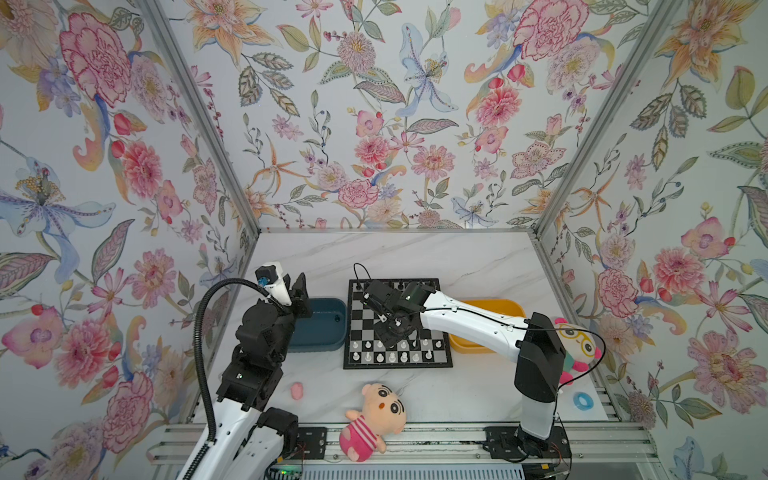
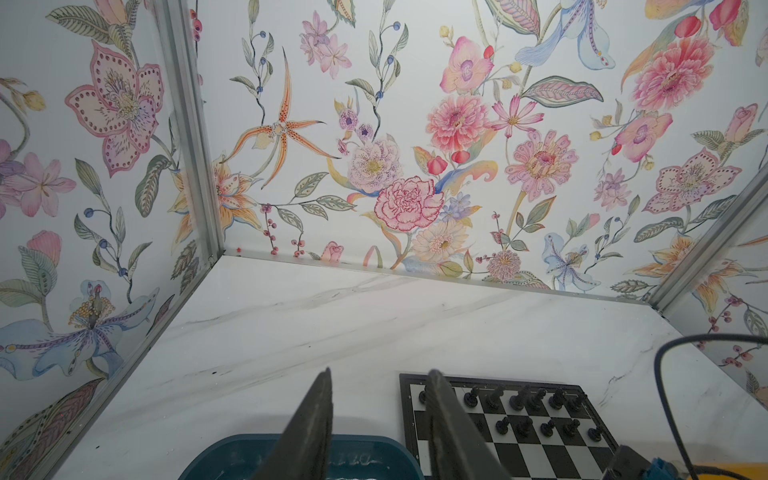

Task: Set up the chess pieces on the board
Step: 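Raise the right gripper and move it back over the yellow tray, then lower the open right gripper onto the last white pawn in the yellow tray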

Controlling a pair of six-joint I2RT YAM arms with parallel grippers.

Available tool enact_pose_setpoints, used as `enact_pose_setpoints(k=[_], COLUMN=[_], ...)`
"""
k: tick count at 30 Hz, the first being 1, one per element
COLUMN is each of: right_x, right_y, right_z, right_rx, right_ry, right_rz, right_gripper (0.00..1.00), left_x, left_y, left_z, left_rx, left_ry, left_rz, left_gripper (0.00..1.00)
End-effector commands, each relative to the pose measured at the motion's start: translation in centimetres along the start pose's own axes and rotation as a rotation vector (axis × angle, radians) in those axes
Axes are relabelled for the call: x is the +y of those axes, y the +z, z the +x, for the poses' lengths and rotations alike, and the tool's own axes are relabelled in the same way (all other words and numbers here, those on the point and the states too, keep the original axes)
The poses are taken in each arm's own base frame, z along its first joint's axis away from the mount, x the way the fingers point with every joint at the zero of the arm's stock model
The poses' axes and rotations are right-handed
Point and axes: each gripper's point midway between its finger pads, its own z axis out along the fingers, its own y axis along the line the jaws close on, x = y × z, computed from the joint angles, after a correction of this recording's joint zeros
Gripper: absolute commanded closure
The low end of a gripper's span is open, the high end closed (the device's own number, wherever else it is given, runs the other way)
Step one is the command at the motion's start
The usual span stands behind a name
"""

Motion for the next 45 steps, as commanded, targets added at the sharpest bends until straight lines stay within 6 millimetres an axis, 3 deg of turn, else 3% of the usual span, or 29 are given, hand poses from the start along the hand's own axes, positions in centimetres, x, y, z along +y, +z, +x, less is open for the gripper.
enact_pose_setpoints(k=[1, 8, 13, 19, 29, 37, 45], right_x=[-0.9, -1.5, -3.2, -7.5, -16.4, -21.1, -23.9], right_y=[-0.8, -0.9, -1.5, -2.7, -3.9, -2.2, 0.3], right_z=[0.3, 0.4, 0.5, 1.1, 4.4, 6.8, 7.5], right_rx=[-0.004, -0.007, -0.018, -0.036, -0.031, -0.019, 0.009], right_ry=[0.018, 0.023, 0.052, 0.117, 0.275, 0.392, 0.457], right_rz=[0.024, 0.037, 0.055, 0.105, 0.198, 0.177, 0.137], right_gripper=[0.74, 0.74, 0.74, 0.74, 0.74, 0.74, 0.75], left_x=[0.3, 0.3, 0.3, 0.2, -0.2, -1.5, -2.7], left_y=[0.2, 0.2, 0.4, 1.2, 3.7, 6.2, 8.5], left_z=[0.1, 0.2, 0.4, 1.0, 2.0, 1.9, 1.9], left_rx=[-0.011, -0.006, 0.001, 0.024, 0.081, 0.117, 0.152], left_ry=[0.015, 0.017, 0.020, 0.028, 0.032, 0.003, -0.018], left_rz=[-0.010, -0.009, -0.012, -0.013, -0.031, -0.003, 0.020], left_gripper=[0.61, 0.61, 0.61, 0.61, 0.60, 0.61, 0.62])
